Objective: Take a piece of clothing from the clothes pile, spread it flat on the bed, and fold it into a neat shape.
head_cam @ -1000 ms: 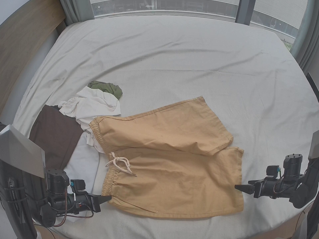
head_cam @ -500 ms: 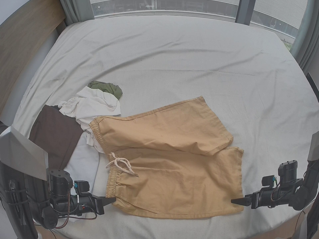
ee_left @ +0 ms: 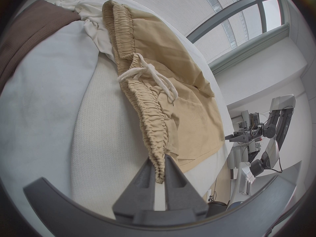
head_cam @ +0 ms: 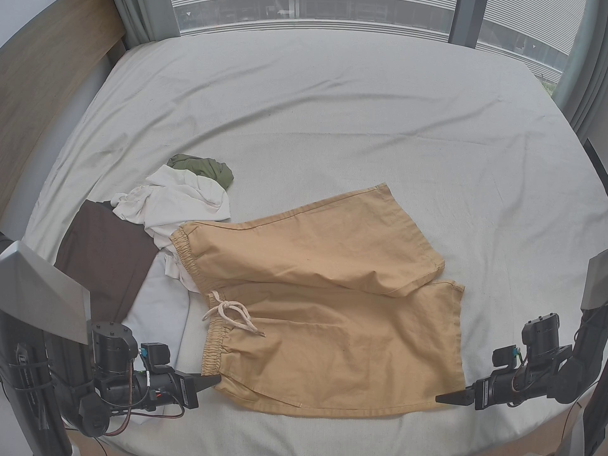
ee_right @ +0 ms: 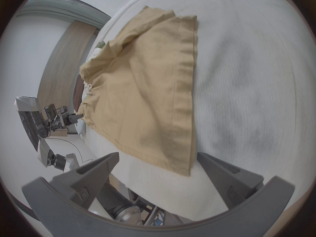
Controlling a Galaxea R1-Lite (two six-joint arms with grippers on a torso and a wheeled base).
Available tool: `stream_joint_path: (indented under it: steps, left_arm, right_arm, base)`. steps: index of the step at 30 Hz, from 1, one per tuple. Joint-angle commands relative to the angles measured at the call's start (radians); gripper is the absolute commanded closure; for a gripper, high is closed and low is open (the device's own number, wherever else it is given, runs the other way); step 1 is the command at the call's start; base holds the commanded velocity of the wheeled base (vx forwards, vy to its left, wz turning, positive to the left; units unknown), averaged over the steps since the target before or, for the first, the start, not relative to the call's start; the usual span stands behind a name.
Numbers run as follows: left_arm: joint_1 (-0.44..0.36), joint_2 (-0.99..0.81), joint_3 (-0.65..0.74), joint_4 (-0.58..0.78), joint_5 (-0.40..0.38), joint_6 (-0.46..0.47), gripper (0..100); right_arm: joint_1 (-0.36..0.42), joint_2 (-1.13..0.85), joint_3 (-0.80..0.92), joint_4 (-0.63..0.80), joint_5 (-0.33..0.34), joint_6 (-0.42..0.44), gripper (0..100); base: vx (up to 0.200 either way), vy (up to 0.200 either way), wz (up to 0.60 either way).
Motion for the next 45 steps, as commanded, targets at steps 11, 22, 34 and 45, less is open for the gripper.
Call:
stream_joint_path:
  steps: [11, 22, 34, 45]
  left_arm:
    - [0.001, -0.002, 0.018, -0.002, 0.0, -0.001, 100]
    - [0.003, -0.281, 0.018, 0.142, -0.014, -0.126, 100]
    - [-0.014, -0.473, 0.018, 0.532, -0.011, -0.053, 100]
    - [-0.03, -0.619, 0.018, 0.737, -0.014, -0.044, 100]
  right_arm:
    - [0.021, 0.016, 0.017, 0.002, -0.001, 0.012, 100]
    - [0.015, -0.104, 0.017, 0.124, -0.005, 0.006, 100]
    - [0.031, -0.17, 0.017, 0.221, -0.005, -0.004, 100]
    - [0.063, -0.3, 0.013, 0.296, -0.005, -0.001, 100]
  base:
    - [0.0, 0.0, 0.0]
    - [0.0, 0.0, 0.0]
    - [0.0, 0.0, 0.0]
    - [0.0, 0.0, 0.0]
